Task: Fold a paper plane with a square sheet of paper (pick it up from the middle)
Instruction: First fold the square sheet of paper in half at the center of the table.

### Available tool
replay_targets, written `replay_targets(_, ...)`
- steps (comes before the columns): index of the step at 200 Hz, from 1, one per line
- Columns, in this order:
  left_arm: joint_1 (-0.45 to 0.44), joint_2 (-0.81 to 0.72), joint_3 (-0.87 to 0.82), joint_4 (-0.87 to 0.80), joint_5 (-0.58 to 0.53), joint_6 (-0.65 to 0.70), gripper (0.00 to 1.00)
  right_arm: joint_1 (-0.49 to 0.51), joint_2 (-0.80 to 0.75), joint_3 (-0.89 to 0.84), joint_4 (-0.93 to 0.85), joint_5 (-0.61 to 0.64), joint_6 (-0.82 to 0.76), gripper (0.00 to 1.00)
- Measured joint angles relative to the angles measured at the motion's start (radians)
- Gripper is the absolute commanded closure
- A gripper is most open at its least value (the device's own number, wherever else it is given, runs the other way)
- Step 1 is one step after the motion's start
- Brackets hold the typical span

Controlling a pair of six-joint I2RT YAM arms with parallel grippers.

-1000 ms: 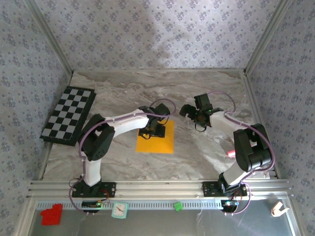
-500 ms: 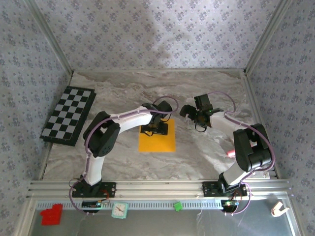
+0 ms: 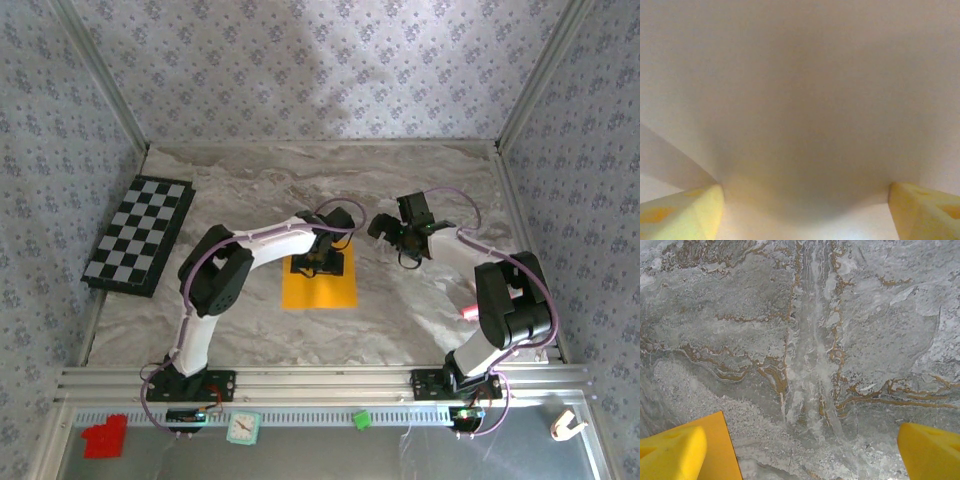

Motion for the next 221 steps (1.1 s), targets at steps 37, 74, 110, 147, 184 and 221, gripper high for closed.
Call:
replay_targets(37,0.000,-0.004,-0.010,0.010,-0.002,-0.016,0.29,-0.002,-0.004,-0.005,0.000,0.000,0.000,0.01)
replay_targets(74,0.007,-0.041,-0.060,0.044,0.003,-0.013,0.47,-0.003,-0.013,-0.006,0.000,0.000,0.004,0.01)
replay_targets(110,0.045,-0.163,-0.161,0.138,0.098,0.010,0.61,-0.009,-0.039,-0.014,0.018,-0.012,0.012,0.01)
replay_targets(147,0.137,-0.355,-0.283,0.358,0.304,0.011,0.65,-0.025,-0.086,-0.069,0.104,-0.075,0.023,0.04)
replay_targets(184,0.222,-0.389,-0.389,0.609,0.494,-0.024,0.69,-0.027,-0.097,-0.094,0.227,-0.223,0.023,0.14)
replay_targets(221,0.256,-0.314,-0.455,0.725,0.586,-0.051,0.70,-0.010,-0.063,-0.098,0.331,-0.372,0.027,0.28)
